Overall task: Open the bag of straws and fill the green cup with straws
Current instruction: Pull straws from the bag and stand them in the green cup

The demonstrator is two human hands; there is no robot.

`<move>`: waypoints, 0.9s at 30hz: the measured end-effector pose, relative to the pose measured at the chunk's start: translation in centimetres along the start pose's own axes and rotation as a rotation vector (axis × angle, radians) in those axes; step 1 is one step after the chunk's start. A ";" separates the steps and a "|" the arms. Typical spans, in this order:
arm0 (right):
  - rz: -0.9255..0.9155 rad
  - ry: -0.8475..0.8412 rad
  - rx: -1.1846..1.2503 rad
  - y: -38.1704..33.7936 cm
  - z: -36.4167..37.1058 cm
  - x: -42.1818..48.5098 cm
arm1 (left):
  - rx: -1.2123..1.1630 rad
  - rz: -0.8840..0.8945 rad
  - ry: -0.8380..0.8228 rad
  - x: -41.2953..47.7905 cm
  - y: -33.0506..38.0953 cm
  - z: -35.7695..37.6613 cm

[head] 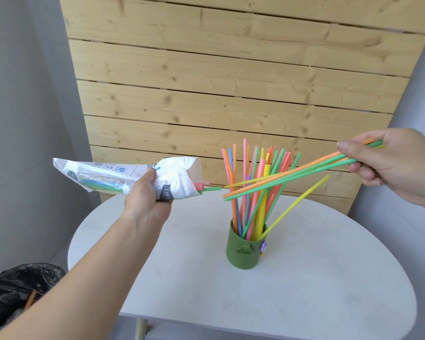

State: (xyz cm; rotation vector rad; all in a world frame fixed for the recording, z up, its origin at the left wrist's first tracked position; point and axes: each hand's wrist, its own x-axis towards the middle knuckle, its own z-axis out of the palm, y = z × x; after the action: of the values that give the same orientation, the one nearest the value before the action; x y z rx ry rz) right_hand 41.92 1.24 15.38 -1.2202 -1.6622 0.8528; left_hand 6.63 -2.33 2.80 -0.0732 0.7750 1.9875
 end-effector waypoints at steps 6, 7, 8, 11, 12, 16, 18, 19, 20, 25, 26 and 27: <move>0.078 -0.088 -0.085 -0.8 -1.2 0.7 | 0.016 -0.009 0.003 0.0 -0.1 0.0; 0.090 -0.111 -0.103 -1.1 -1.2 0.7 | 0.017 -0.012 0.003 0.0 -0.1 0.0; 0.098 -0.134 -0.121 -1.3 -1.2 0.8 | 0.018 -0.014 0.001 0.0 -0.2 0.0; 0.115 -0.186 -0.188 -1.6 -1.2 1.3 | 0.022 -0.013 -0.001 0.0 -0.2 0.0; 0.122 -0.196 -0.210 -1.8 -1.1 1.5 | 0.024 -0.013 -0.002 0.0 -0.2 0.0; 0.133 -0.222 -0.340 -2.0 0.0 2.7 | 0.031 -0.015 -0.008 0.1 -0.2 -0.2; 0.117 -0.243 -0.418 -2.2 0.9 3.1 | 0.037 -0.014 -0.009 0.1 -0.3 -0.1; 0.109 -0.253 -0.444 -2.3 1.4 3.4 | 0.040 -0.012 -0.009 0.2 -0.3 -0.1; 0.098 -0.259 -0.470 -2.4 1.8 3.6 | 0.043 -0.013 -0.011 0.2 -0.3 -0.2; -0.044 -0.277 -0.630 -2.7 4.0 4.7 | 0.051 -0.016 -0.015 0.1 -0.3 -0.3; -0.097 -0.274 -0.700 -2.7 4.6 4.9 | 0.050 -0.014 -0.016 0.1 -0.3 -0.2; -0.143 -0.277 -0.771 -2.7 5.1 5.0 | 0.048 -0.013 -0.017 0.0 -0.3 -0.2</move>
State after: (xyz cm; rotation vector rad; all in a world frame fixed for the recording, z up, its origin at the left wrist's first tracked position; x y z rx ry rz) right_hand 35.55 5.15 17.16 -1.4959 -2.3935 0.2843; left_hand 6.84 -2.32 2.54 -0.0330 0.8090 1.9533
